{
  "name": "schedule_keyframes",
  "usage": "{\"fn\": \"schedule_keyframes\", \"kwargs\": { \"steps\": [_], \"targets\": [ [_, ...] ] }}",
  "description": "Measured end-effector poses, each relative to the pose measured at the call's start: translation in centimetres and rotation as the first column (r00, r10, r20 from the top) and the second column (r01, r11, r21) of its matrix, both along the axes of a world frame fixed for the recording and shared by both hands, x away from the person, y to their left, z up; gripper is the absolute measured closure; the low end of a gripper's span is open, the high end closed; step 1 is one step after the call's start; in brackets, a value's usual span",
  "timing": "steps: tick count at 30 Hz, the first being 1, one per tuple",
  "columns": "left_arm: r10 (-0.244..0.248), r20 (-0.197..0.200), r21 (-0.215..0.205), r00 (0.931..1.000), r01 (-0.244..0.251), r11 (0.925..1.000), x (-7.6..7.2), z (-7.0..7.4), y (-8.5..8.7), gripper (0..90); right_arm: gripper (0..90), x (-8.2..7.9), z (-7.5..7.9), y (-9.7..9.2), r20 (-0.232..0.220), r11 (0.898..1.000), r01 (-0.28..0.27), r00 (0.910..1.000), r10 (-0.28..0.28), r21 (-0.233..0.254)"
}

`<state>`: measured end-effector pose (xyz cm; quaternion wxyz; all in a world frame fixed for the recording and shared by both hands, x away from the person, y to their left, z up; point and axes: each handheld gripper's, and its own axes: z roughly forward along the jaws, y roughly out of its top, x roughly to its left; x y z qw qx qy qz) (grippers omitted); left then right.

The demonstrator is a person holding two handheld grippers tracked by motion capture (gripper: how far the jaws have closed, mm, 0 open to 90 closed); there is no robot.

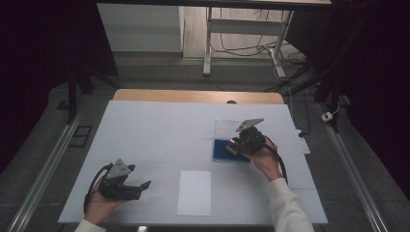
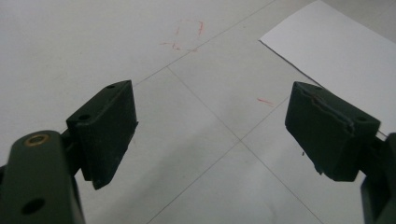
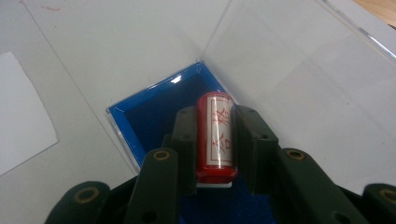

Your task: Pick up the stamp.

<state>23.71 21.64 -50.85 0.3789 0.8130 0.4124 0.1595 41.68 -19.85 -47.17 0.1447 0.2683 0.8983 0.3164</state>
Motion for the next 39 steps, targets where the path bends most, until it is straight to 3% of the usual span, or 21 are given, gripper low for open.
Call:
{"fn": "schedule_keyframes", "kwargs": {
  "steps": [13, 22, 29, 39],
  "targets": [
    [0.0, 0.002, 0.003, 1.0, 0.0, 1.0, 0.0, 0.0, 0.0, 17.4, 69.7, -0.2, 0.9, -0.7, -0.004, 0.999, -0.018, 0.9998, 0.018, 0.048],
    [0.002, 0.003, 0.005, 1.0, -0.002, 1.0, 0.0, 0.1, -0.1, 17.4, 69.8, -0.9, 2.1, -1.0, 0.045, 0.996, -0.021, 0.9988, 0.018, 0.081],
    [0.002, 0.003, 0.003, 1.0, -0.002, 1.0, 0.0, 0.1, 0.0, 17.4, 69.8, -1.9, 4.1, -1.4, 0.103, 0.992, -0.028, 0.9946, 0.015, 0.121],
    [0.003, 0.003, 0.006, 1.0, -0.003, 1.0, 0.1, 0.1, 0.1, 17.4, 69.8, -2.2, 4.5, -1.4, 0.115, 0.993, -0.037, 0.9931, 0.024, 0.114]
  ]
}}
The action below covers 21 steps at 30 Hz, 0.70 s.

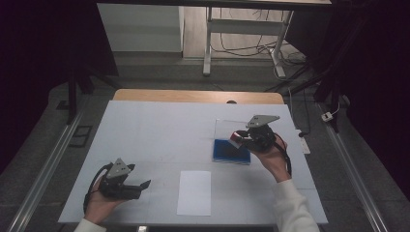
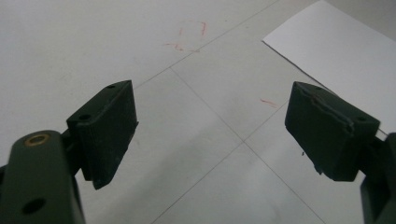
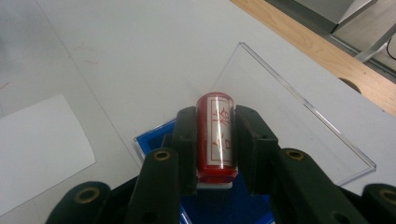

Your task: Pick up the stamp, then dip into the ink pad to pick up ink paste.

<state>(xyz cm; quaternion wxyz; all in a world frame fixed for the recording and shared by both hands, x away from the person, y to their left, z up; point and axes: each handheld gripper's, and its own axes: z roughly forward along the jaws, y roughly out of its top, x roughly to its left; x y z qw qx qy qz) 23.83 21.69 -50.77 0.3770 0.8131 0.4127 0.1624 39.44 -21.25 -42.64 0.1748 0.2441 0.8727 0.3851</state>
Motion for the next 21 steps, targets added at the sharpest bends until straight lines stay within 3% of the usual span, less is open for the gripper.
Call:
{"fn": "schedule_keyframes", "kwargs": {
  "steps": [10, 21],
  "targets": [
    [-0.001, 0.002, 0.0, 1.0, 0.001, 1.0, 0.0, 0.0, 0.0, 17.5, 69.7, 0.3, -0.4, 0.0, -0.023, 1.0, 0.019, 0.9995, -0.019, -0.012],
    [-0.002, 0.002, 0.004, 1.0, 0.002, 1.0, -0.1, 0.1, -0.1, 17.6, 69.7, 1.0, -2.1, 0.8, -0.058, 0.998, 0.022, 0.998, -0.025, -0.066]
  ]
}}
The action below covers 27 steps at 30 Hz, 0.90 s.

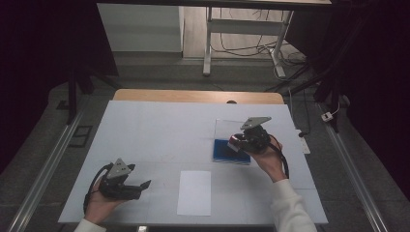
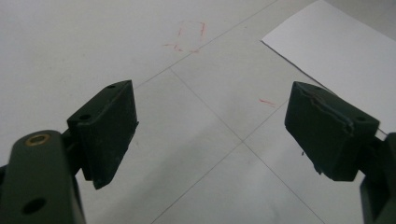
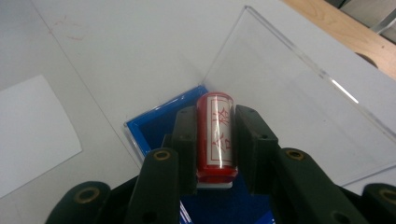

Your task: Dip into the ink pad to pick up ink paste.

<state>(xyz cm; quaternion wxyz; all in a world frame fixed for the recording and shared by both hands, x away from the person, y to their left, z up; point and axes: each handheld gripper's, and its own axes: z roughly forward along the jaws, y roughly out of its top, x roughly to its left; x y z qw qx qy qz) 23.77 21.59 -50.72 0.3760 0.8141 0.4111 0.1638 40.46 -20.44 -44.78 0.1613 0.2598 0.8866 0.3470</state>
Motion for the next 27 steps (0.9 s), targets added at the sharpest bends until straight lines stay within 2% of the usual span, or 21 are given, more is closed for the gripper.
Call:
{"fn": "schedule_keyframes", "kwargs": {
  "steps": [6, 18, 27],
  "targets": [
    [-0.001, -0.001, 0.002, 1.0, 0.001, 1.0, 0.0, 0.0, 0.0, 17.7, 69.7, 0.2, -0.5, 0.2, 0.0, 1.0, 0.012, 0.9999, -0.012, -0.012],
    [-0.006, -0.004, 0.01, 1.0, 0.006, 0.9999, 0.0, -0.1, -0.1, 18.2, 69.7, 0.5, -1.6, 0.6, -0.031, 0.998, 0.016, 0.9993, -0.018, -0.06],
    [-0.007, -0.005, 0.009, 1.0, 0.007, 0.9999, 0.0, -0.1, -0.1, 18.2, 69.7, 0.7, -2.1, 0.9, -0.047, 0.998, 0.011, 0.9988, -0.014, -0.069]
  ]
}}
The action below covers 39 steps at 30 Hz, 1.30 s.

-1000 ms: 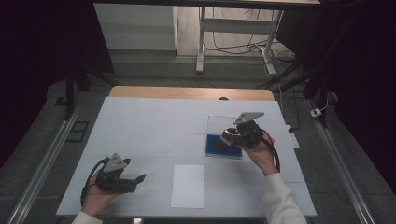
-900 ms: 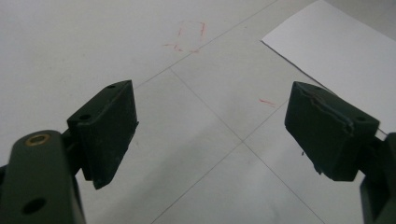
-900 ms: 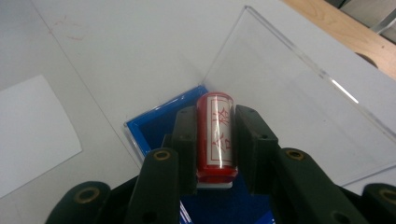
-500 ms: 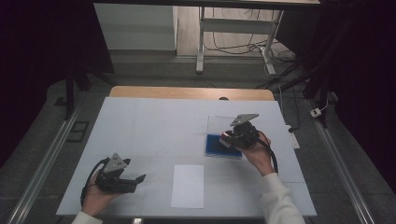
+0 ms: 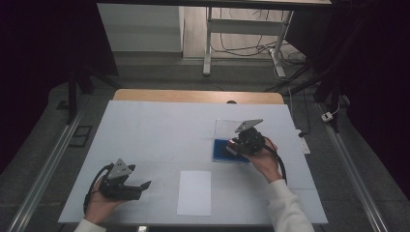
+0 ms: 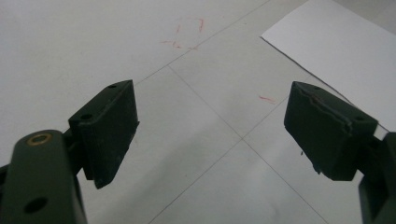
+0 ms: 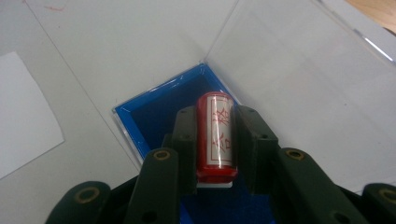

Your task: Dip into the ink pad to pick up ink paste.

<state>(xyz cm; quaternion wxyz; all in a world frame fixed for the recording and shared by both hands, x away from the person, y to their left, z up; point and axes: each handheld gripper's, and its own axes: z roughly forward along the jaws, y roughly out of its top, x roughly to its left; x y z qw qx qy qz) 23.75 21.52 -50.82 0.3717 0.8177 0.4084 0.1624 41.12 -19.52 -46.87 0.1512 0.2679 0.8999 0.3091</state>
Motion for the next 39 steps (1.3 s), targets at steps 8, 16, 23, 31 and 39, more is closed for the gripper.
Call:
{"fn": "schedule_keyframes", "kwargs": {
  "steps": [8, 16, 23, 31, 39],
  "targets": [
    [0.001, 0.0, -0.001, 1.0, -0.001, 1.0, 0.0, 0.01, 0.07, 18.2, 69.7, 0.09, -0.18, 0.0, -0.004, 1.0, 0.003, 1.0, -0.003, -0.006],
    [0.0, -0.001, 0.001, 1.0, 0.0, 1.0, -0.02, -0.01, 0.05, 18.2, 69.8, 0.16, -0.21, 0.08, -0.003, 1.0, 0.008, 1.0, -0.008, -0.016],
    [-0.001, -0.002, 0.003, 1.0, 0.001, 1.0, -0.01, -0.03, 0.01, 18.2, 70.0, 0.11, -0.32, 0.23, -0.006, 1.0, 0.017, 0.9998, -0.017, -0.022],
    [0.003, -0.004, 0.005, 1.0, -0.003, 1.0, -0.15, -0.07, -0.13, 18.2, 70.5, -0.18, -0.85, 0.49, 0.008, 0.998, 0.021, 0.9998, -0.021, -0.052],
    [0.004, -0.008, 0.0, 1.0, -0.004, 1.0, -0.1, -0.07, -0.17, 18.2, 70.5, -0.26, -0.86, 0.73, 0.014, 0.997, 0.028, 0.9995, -0.027, -0.075]
  ]
}}
